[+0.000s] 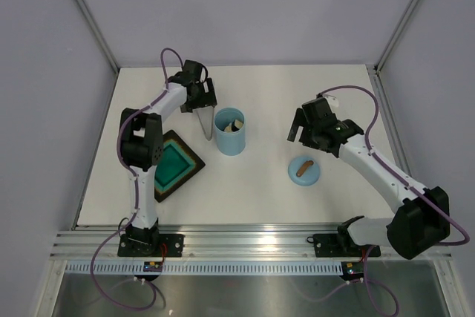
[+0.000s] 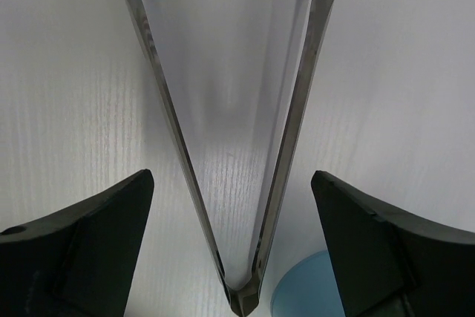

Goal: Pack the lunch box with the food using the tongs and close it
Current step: Place the clamp at the center of the board, then move the box lid to the center of the board.

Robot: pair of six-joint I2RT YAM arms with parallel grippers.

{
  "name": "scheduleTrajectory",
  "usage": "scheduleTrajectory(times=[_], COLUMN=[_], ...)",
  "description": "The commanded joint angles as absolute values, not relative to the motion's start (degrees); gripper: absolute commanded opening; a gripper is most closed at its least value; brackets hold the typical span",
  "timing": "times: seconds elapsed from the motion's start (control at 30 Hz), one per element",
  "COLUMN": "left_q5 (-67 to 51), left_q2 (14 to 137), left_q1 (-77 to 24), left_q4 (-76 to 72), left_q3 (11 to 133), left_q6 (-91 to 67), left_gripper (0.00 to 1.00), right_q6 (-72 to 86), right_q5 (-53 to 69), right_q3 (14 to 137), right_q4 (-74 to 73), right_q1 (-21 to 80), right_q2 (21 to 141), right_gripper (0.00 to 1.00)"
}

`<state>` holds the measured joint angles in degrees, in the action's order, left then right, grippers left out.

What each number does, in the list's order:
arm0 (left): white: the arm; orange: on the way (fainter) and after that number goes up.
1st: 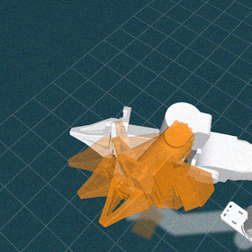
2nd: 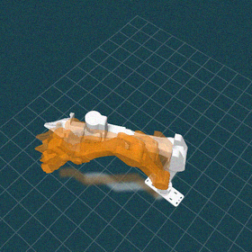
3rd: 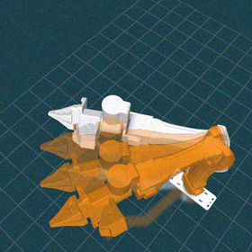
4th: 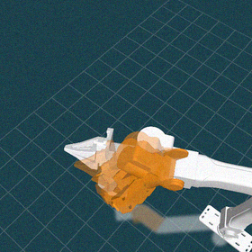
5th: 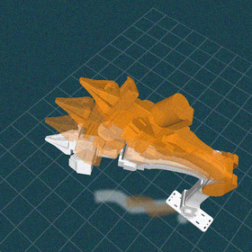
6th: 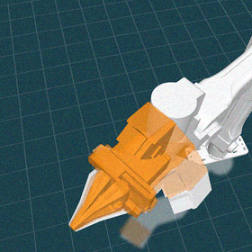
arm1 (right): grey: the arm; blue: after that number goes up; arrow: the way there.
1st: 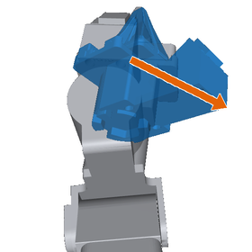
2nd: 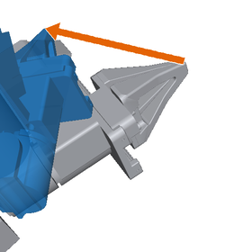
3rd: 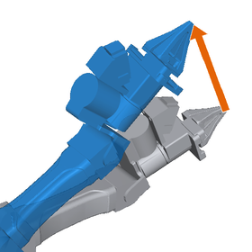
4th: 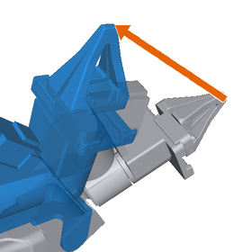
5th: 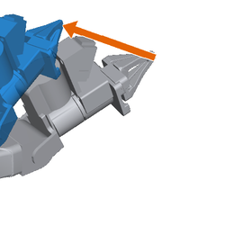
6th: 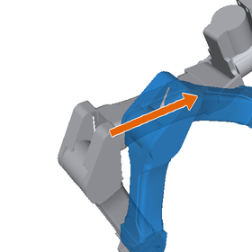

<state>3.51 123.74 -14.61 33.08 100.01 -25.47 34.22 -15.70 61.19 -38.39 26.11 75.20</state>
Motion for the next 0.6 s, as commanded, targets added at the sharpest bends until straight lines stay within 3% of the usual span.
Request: scheduleTrajectory(times=[0.0, 0.37, 0.57], left_q5=[4.4, 3.3, 2.9], left_q2=[123.7, 109.0, 94.2], left_q1=[-14.1, -14.1, -14.1], left_q4=[33.0, 32.0, 31.2], left_q3=[103.7, 100.7, 92.8], left_q6=[-24.0, -24.0, -25.8], left_gripper=[0.93, 0.94, 0.94], right_q6=[35.9, 38.7, 39.9], right_q5=[-19.2, -14.6, -13.2], right_q3=[59.5, 52.7, 51.3], right_q4=[-41.0, -43.2, -41.3], right_q1=[25.1, 20.8, 20.8], right_q2=[72.2, 70.0, 74.2], right_gripper=[0.96, 0.99, 0.86])
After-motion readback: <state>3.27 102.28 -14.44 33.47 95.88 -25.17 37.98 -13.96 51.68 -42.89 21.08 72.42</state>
